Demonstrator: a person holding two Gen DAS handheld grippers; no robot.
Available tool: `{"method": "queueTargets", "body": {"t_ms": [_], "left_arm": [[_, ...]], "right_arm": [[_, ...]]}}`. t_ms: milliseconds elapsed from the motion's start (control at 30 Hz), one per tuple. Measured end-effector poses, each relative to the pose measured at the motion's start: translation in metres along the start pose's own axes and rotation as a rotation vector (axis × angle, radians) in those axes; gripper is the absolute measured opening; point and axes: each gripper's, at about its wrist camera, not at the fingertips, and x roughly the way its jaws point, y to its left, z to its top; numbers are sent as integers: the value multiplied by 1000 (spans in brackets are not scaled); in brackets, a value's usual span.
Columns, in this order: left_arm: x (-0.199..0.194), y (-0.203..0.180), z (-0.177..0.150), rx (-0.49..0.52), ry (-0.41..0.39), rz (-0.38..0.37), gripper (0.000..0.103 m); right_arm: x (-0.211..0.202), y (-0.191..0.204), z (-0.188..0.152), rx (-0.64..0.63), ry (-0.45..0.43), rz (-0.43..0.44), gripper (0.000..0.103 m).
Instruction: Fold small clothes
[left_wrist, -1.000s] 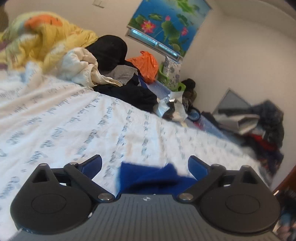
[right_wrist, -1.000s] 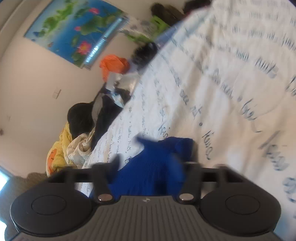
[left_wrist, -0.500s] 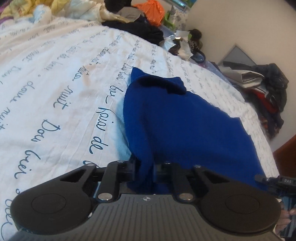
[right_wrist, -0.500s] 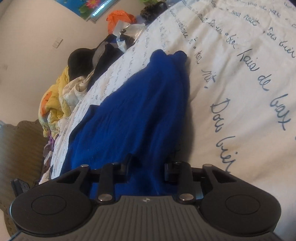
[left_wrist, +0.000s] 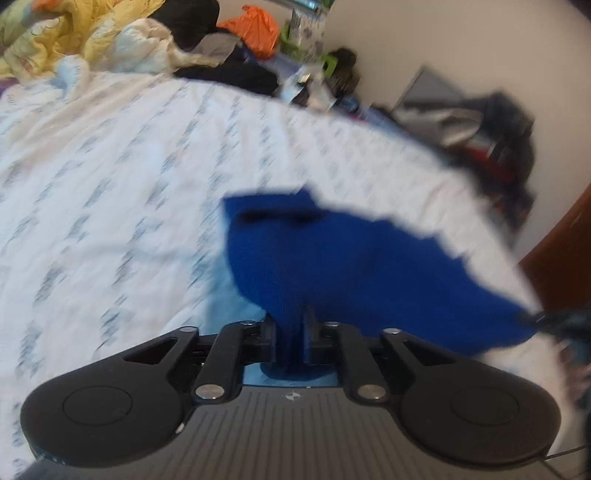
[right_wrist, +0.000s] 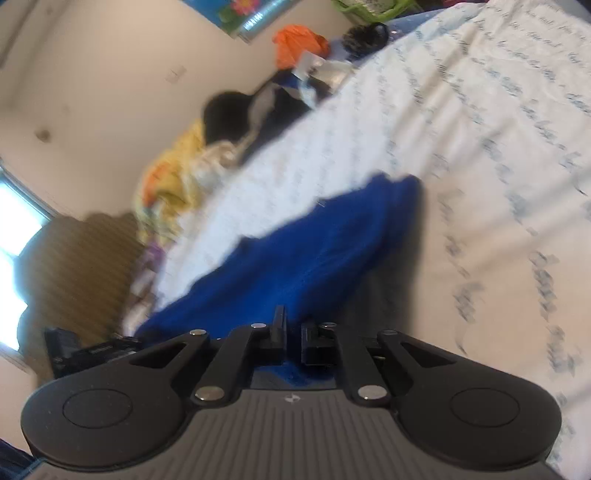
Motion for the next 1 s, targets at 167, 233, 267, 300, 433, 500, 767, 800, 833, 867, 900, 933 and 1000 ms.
{"method": "queueTargets", "body": {"t_ms": [167,233,267,300,433,500,767,800,833,867,900,933,1000], "left_arm": [[13,14,6,-4,-88,153,54],[11,-2,29,60,-194,144,85],[15,-13,39,113,-243,147,97],[23,-27,49,177,-278,161,97],[93,-68,76,408,-231,216,69],[133,-77,82,464,-159,232,54],[154,-37,108,247,-149,224,10],[160,-33,107,257,-125,251,12],[165,-32,104,271,-112,290,16],[163,-32,101,275,-116,317,25],[157,-31,98,265,-131,319,34],[147,-33,95,253,-163,325,60],[118,-41,86,233,-278,291,87]], "right_arm": [[17,-9,5,-15,1,-193,49],[18,-5,29,-33,-99,-159,49],[22,-2,42,-44,-139,-147,49],[30,1,56,-63,-151,-141,49],[95,13,105,-153,-92,-228,49],[131,13,117,-199,-37,-308,47],[137,-2,120,-195,-94,-276,4],[139,-9,119,-184,-84,-299,5],[145,-17,116,-173,-62,-323,4],[148,-24,114,-152,-55,-328,5],[143,-24,112,-125,-80,-310,6],[136,-22,112,-91,-103,-308,10],[117,-7,109,-87,-195,-309,14]]}}
